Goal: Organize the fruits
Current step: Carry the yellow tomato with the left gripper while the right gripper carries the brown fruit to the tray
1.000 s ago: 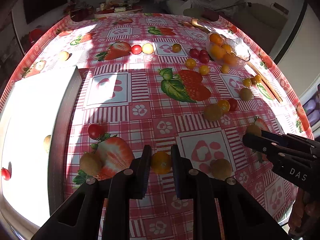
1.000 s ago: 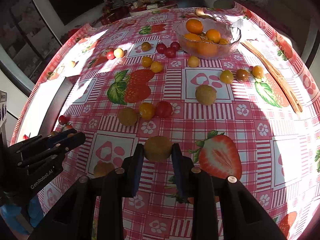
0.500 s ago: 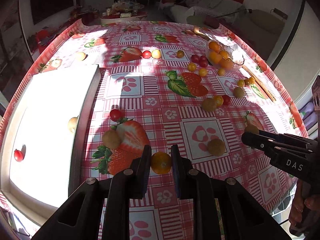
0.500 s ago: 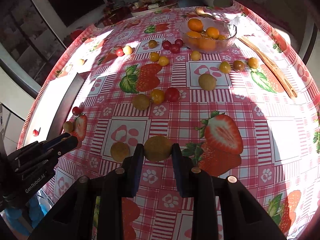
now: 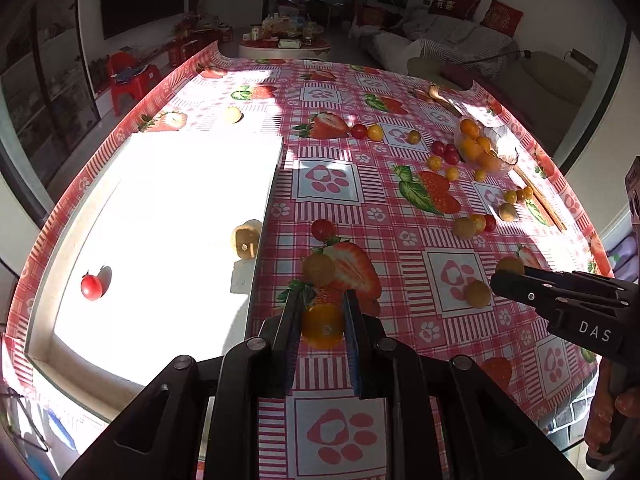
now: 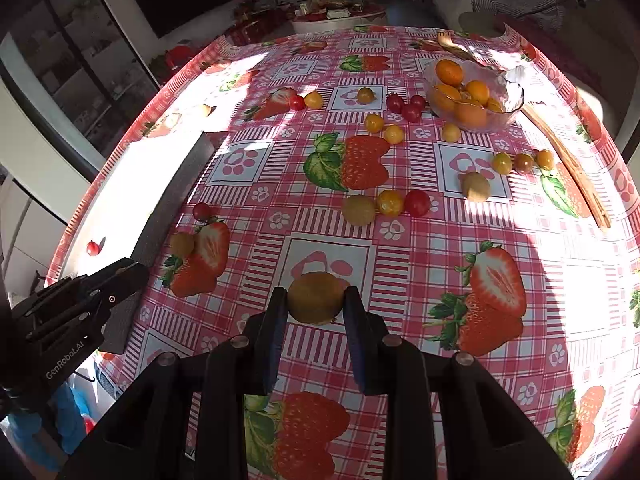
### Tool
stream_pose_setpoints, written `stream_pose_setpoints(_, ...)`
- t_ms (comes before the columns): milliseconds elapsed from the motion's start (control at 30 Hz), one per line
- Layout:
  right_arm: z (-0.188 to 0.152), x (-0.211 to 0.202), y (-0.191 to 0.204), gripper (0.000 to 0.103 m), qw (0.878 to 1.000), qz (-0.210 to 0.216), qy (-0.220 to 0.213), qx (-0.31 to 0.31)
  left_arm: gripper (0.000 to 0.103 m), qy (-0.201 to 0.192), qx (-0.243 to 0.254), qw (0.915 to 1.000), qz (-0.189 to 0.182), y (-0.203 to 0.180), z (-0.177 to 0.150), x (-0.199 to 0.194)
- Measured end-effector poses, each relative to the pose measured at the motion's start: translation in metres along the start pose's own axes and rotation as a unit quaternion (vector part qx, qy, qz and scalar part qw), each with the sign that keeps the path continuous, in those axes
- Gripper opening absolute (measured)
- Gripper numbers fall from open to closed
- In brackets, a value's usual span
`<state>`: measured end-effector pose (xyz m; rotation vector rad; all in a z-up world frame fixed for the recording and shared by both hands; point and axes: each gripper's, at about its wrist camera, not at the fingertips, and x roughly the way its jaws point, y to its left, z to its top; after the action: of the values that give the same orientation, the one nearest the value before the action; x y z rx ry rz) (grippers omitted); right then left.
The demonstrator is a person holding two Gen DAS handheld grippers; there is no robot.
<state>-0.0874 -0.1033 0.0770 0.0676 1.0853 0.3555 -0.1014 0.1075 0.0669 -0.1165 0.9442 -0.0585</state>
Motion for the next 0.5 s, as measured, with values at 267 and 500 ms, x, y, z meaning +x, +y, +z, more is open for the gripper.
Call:
stream_pose_setpoints(267, 0.015, 0.013, 0.057, 0.031, 0.999, 0.019, 0.011, -0.049, 0.022, -0.013, -0.043, 0.9978, 0.050, 0.064, -0.005, -0.007)
stream_pose_setpoints(500, 0.027, 0.034, 0.117, 0.031, 0.994, 0.049, 0.030, -0.094, 0.022, -0.008, -0.083, 0.9910, 0.105, 0.120, -0.012, -0.006)
